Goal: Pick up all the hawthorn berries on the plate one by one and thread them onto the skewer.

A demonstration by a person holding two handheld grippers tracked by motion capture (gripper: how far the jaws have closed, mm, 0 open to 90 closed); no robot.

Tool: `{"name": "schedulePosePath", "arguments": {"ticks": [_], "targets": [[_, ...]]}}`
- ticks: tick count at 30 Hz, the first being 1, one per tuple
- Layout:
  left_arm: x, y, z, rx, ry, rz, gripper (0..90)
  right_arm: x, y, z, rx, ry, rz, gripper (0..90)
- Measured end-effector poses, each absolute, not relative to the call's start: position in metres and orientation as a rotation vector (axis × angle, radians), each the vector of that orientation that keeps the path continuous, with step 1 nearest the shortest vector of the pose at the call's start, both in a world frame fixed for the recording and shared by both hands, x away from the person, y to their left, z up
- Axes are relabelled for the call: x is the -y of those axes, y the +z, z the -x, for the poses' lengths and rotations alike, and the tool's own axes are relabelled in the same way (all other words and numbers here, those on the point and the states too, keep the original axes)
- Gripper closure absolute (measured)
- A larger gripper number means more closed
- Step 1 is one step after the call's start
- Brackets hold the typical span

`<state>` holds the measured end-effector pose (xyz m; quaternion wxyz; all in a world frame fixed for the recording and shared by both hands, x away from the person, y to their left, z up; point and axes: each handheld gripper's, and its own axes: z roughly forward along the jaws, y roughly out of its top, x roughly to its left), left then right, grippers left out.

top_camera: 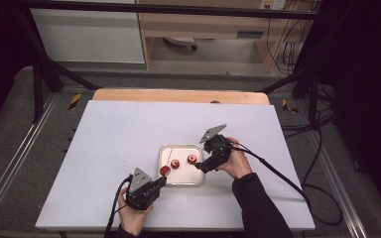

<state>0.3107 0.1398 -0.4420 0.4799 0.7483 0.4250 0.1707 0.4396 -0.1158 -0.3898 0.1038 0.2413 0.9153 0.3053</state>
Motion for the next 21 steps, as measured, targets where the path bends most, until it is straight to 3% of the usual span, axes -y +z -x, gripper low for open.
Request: {"name": "schedulePosePath", "arguments": {"ticks": [21], "targets": [[-0.141,-0.444,-0.312,-1.034,0.410,-1.852,88.2,0.085,-0.414,-0.472,-2.888,0.721,-0.655,44.4]]}}
